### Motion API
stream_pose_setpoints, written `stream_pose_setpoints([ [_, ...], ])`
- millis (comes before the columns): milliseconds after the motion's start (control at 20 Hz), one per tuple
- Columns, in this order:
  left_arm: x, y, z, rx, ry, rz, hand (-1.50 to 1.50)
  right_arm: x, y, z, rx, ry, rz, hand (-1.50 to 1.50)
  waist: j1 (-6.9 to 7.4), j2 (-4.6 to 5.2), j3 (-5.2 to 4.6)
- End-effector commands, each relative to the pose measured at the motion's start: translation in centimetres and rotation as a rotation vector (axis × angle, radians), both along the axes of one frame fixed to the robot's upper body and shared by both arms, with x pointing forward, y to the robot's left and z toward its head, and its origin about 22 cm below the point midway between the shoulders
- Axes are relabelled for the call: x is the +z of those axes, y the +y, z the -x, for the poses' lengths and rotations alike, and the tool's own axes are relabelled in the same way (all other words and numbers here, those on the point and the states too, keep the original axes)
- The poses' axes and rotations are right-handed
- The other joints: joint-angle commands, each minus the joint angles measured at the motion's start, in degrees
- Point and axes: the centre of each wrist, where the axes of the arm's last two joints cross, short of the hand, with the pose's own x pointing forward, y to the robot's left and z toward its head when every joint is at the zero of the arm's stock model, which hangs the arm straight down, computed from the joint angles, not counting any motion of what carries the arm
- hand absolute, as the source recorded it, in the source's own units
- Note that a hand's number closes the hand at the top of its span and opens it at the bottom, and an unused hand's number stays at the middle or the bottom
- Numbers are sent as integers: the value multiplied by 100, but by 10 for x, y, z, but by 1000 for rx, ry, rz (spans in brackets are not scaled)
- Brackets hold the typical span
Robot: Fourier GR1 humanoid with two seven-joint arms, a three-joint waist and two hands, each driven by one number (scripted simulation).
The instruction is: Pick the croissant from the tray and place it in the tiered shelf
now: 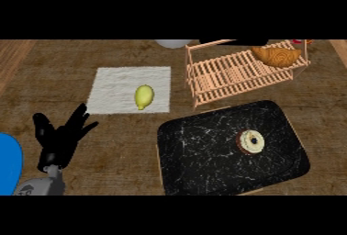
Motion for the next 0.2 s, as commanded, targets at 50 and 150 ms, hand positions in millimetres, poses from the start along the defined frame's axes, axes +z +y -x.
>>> stream_pose_setpoints([
  [50,-1,6,0,-3,43,12,0,-18,-52,26,40,5,-19,-150,32,39,-19],
  [150,0,-8,5,-21,37,-3,0,-22,-59,29,23,-17,-19,-150,106,55,-15],
])
